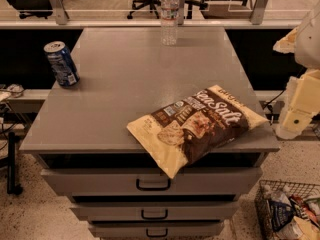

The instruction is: Knock pepsi can over

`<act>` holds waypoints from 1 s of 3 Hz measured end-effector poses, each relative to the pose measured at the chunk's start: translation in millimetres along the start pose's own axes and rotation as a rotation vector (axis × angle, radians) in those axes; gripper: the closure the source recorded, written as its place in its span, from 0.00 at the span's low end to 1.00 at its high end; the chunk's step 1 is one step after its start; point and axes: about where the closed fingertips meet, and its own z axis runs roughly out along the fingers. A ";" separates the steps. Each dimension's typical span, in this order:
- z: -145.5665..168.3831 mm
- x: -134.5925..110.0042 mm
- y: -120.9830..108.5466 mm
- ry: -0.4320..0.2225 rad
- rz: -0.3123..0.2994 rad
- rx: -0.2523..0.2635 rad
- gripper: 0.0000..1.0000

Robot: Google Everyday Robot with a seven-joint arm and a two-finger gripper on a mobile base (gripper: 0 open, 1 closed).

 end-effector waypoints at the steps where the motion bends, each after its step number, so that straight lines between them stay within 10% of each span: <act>1: 0.0 -0.1 0.0 0.000 0.000 0.000 0.00; 3: 42.9 -84.8 -15.9 -0.225 -0.061 -0.064 0.00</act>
Offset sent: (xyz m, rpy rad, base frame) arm 0.0376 0.0623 -0.0220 0.2041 0.0117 0.1059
